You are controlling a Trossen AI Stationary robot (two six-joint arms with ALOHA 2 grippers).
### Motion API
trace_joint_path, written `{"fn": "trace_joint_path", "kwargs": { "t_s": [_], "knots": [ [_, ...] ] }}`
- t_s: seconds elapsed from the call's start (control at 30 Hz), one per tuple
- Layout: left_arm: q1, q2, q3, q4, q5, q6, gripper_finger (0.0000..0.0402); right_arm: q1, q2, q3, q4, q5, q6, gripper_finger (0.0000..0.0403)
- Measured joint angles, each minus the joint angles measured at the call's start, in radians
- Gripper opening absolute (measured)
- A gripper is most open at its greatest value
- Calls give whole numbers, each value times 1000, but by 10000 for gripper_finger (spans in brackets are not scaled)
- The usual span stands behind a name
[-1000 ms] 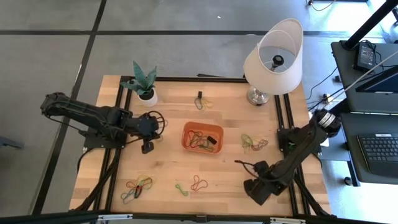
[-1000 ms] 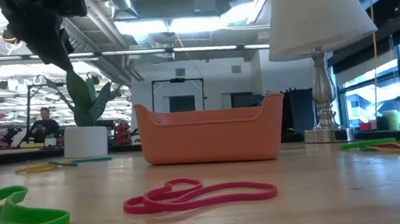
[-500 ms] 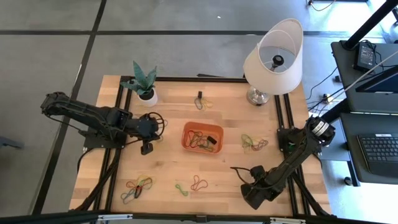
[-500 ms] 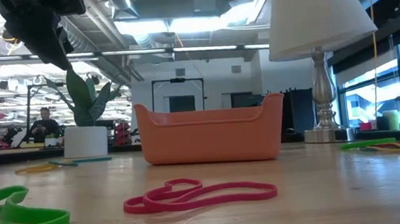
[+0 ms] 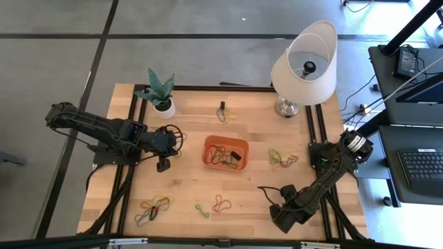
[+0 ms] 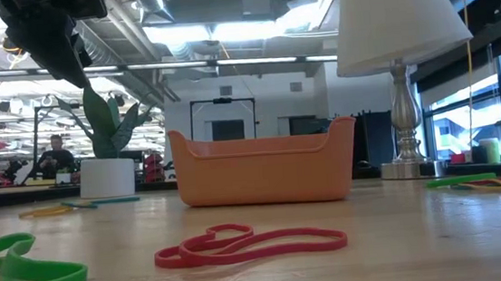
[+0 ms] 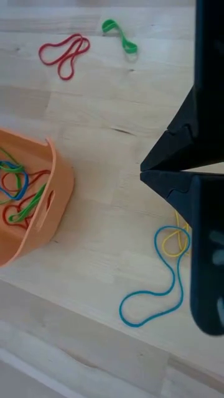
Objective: Pick and place rubber bands into bin
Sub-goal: Put the black rubber band into the orange bin
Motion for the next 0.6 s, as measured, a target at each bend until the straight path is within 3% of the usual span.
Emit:
{"fn": "trace_joint_path", "kwargs": {
  "t_s": [0.13, 0.3, 0.6],
  "knots": [
    [0, 0, 0, 0, 0, 0, 1, 0, 0, 0, -2, 2, -1, 8],
    [0, 0, 0, 0, 1, 0, 4, 0, 0, 27, -34, 4, -2, 8],
    [0, 0, 0, 0, 3, 1, 1, 0, 0, 261, -380, 111, -25, 2]
  ]
}}
